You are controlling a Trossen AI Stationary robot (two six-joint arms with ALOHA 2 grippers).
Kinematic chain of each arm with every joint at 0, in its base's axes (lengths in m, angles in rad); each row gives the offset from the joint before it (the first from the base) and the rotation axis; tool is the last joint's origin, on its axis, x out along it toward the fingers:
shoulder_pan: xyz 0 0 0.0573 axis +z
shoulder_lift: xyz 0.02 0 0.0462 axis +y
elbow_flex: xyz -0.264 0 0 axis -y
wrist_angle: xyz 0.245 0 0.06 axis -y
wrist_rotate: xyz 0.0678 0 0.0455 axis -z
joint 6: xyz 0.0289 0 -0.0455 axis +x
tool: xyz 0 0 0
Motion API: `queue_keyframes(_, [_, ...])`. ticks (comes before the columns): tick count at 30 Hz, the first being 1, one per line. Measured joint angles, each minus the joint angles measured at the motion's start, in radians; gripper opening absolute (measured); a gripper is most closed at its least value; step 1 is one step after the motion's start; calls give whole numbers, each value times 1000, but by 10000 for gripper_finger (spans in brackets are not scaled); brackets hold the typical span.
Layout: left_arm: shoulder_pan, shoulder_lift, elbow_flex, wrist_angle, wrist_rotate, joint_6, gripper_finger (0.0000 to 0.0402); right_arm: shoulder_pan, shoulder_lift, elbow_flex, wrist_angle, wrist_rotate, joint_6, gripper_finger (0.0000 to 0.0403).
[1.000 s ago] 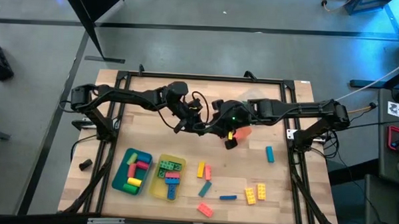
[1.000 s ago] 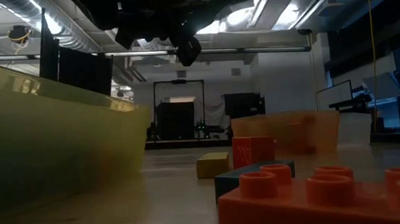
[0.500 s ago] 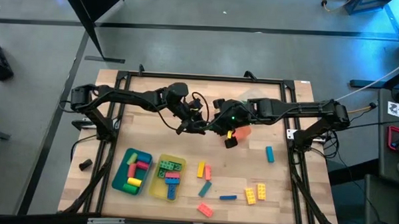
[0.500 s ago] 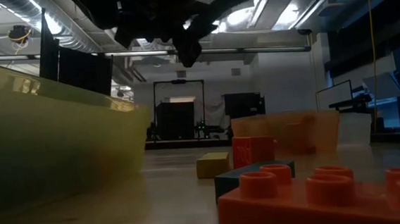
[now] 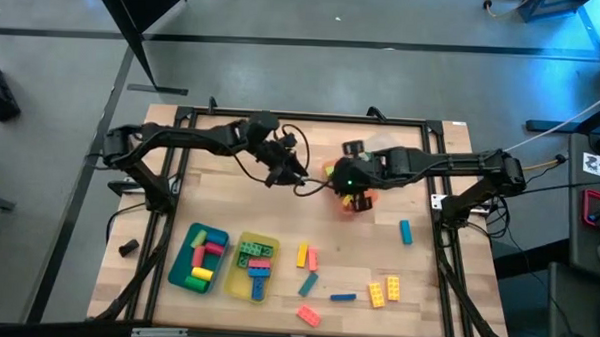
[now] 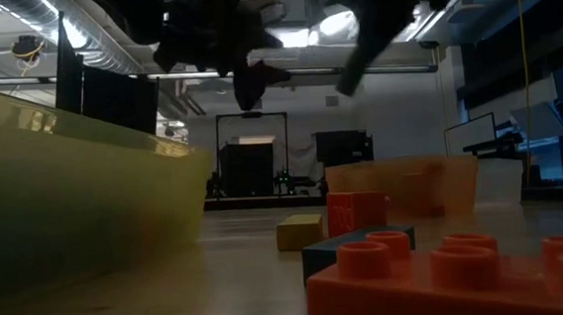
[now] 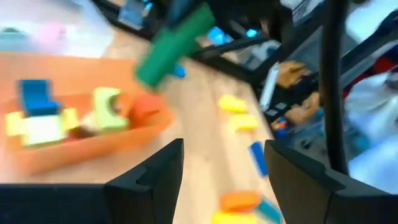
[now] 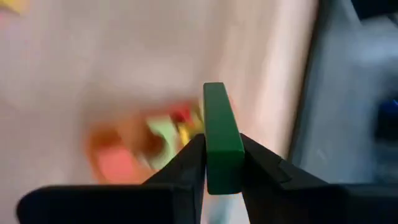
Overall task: Sort blocks by size
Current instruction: Put the green rectangle block into the transparent bin, then put the blue rectangle block into the transparent bin
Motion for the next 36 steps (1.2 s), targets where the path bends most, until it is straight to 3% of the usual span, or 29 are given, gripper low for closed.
queue_keyframes(5, [55, -42, 0, -107, 0, 150, 203, -44, -14, 0, -193, 155, 85, 69])
queue_keyframes(10, [72, -54, 0, -167, -1, 206, 205, -162, -20, 0, -379, 165, 203, 64])
queue_keyframes(15, [49, -54, 0, -221, -1, 263, 205, -303, -20, 0, -449, 157, 248, 94])
queue_keyframes(22, [11, -156, -13, -241, -9, 308, 205, -470, -20, 0, -431, 26, 238, 86])
queue_keyframes(28, [6, -351, -100, -255, -116, 337, 205, -537, -20, 0, -439, -36, 242, 79])
queue_keyframes(36, [2, -638, -321, -247, -302, 288, 205, -490, -36, -1, -508, -298, 553, 79])
